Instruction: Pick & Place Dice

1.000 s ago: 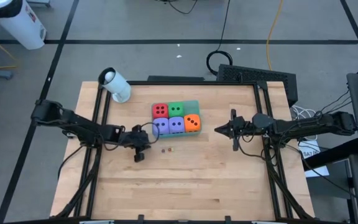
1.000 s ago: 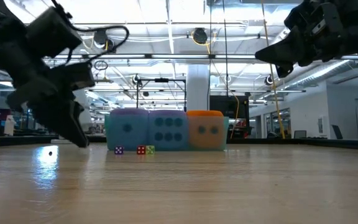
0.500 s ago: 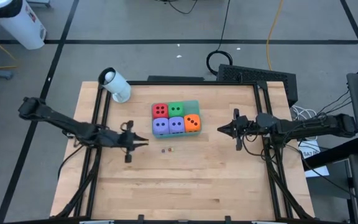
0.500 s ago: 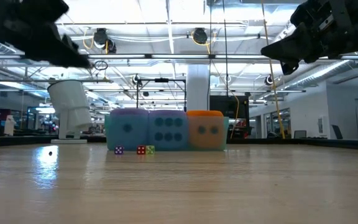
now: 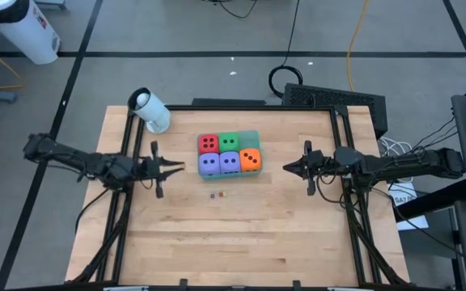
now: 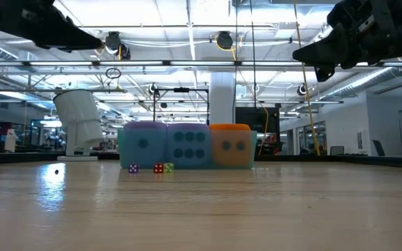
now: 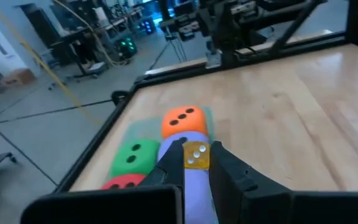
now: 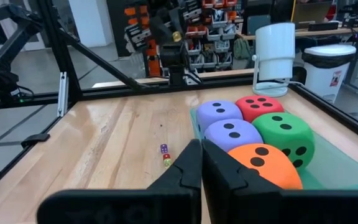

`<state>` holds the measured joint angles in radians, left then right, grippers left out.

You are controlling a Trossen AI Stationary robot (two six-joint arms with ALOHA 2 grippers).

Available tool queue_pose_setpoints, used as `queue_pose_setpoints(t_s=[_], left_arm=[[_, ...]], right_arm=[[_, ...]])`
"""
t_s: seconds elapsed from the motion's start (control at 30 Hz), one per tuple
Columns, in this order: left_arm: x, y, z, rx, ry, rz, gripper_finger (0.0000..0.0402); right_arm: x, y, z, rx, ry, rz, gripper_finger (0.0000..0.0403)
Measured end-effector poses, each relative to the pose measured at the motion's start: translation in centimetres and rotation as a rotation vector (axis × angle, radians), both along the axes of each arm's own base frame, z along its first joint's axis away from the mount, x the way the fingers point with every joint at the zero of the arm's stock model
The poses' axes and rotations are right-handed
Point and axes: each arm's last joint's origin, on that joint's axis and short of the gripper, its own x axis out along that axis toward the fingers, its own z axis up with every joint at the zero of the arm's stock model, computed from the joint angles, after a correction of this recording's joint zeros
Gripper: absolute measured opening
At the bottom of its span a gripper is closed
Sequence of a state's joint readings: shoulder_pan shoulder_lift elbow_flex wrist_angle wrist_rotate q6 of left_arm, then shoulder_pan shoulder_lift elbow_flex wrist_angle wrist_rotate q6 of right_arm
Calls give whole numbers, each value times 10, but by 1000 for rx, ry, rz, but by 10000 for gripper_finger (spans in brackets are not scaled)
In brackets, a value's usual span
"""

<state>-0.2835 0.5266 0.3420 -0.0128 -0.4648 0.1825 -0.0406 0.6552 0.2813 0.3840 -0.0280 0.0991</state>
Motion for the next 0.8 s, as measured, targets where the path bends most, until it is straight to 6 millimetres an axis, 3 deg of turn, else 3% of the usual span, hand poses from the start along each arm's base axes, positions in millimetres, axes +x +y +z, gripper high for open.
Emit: queue_pose_setpoints(t_s=[0.17,0.3,0.4,0.67,0.8], left_arm=[[3,11,7,-74,-95,119,36],[11,19,23,-138,-242,186,30],[24,25,37,-133,-247,239,31],[103,60,72,-138,-92,350,32],[147,85,76,-156,4,318,33]], right_arm=[[0,0,0,-10,0,0,0],[0,0,0,-10,-1,0,0],[0,0,2,-11,-18,0,0],[0,0,7,-22,-76,0,0],[0,0,8,-39,-81,1,0]])
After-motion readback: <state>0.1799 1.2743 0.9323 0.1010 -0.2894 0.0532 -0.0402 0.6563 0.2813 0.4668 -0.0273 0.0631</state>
